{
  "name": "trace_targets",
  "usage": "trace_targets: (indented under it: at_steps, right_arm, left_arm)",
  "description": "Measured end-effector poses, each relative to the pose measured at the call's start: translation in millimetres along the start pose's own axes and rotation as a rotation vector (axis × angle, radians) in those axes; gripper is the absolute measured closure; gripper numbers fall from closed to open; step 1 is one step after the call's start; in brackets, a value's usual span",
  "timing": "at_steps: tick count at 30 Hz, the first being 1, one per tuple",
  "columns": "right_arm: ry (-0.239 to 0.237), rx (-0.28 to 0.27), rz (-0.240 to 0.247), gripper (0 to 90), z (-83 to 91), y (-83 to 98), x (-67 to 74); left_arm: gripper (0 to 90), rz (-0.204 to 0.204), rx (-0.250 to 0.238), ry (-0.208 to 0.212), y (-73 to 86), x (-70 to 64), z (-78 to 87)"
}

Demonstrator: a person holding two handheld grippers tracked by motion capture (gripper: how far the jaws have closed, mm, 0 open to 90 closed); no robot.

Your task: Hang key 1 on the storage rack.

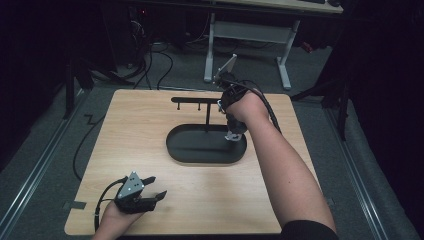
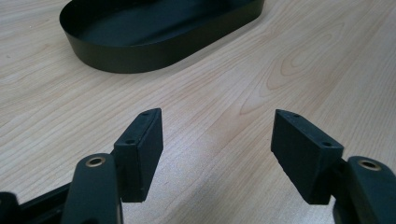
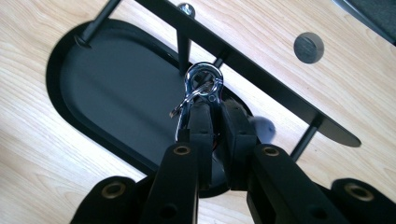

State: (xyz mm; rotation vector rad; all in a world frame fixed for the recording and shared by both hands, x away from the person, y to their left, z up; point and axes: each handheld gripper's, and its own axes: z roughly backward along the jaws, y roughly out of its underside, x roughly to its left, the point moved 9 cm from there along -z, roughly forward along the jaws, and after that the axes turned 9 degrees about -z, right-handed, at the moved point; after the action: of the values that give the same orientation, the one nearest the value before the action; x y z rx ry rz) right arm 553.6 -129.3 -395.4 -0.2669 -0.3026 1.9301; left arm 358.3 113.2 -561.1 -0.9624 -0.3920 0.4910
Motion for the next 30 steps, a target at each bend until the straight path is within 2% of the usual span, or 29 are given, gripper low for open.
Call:
trace_targets:
  at_steps: [3, 10, 13, 16, 18, 19, 21, 22, 23, 26, 27, 28, 30]
  right_arm:
    - [-0.001, 0.0, -0.019, 84.6, -0.8, -0.8, 1.5]
    - [0.003, -0.006, -0.027, 84.6, -2.6, -1.6, -0.2]
    - [0.01, -0.007, -0.013, 84.6, -1.8, -0.9, 0.7]
    - [0.052, 0.003, 0.043, 84.6, -0.4, -1.5, 6.2]
    - [0.079, 0.003, 0.066, 84.4, 0.2, -2.7, 9.2]
    - [0.087, 0.008, 0.061, 84.0, 0.4, -2.3, 11.7]
    - [0.075, 0.012, 0.06, 83.8, 0.5, -2.2, 13.6]
    - [0.071, 0.012, 0.078, 83.7, 0.2, -2.1, 14.7]
    - [0.072, 0.018, 0.064, 83.6, 0.5, -1.0, 15.7]
    - [0.068, 0.021, 0.064, 83.2, -0.5, 0.9, 17.6]
    - [0.066, 0.015, 0.081, 83.0, -1.2, 0.1, 16.9]
    - [0.063, 0.017, 0.067, 82.6, -1.6, 0.8, 17.9]
    - [0.05, 0.015, 0.074, 80.4, -3.1, 0.7, 20.0]
  left_arm:
    - [34.9, -0.002, 0.008, 0.006, 0.5, -0.6, 0.3]
    - [34.8, -0.004, 0.008, 0.007, 0.7, -1.5, -0.8]
    - [34.8, -0.005, 0.011, 0.012, 0.9, -2.4, -1.5]
    - [34.9, -0.006, 0.014, 0.016, 1.1, -3.7, -2.6]
    - [34.9, -0.012, 0.015, 0.018, 0.8, -4.7, -3.0]
    - [34.9, -0.013, 0.017, 0.02, 0.9, -5.1, -2.9]
    - [34.9, -0.015, 0.02, 0.021, 1.2, -5.4, -3.0]
    - [34.8, -0.015, 0.02, 0.022, 1.3, -5.3, -3.1]
    - [34.8, -0.015, 0.02, 0.022, 1.3, -5.3, -3.1]
    - [34.8, -0.017, 0.022, 0.025, 1.4, -5.6, -3.0]
    - [34.8, -0.017, 0.021, 0.023, 1.3, -5.6, -3.2]
    - [34.9, -0.017, 0.02, 0.024, 1.3, -5.7, -3.3]
    - [34.8, -0.018, 0.021, 0.024, 1.2, -5.9, -3.6]
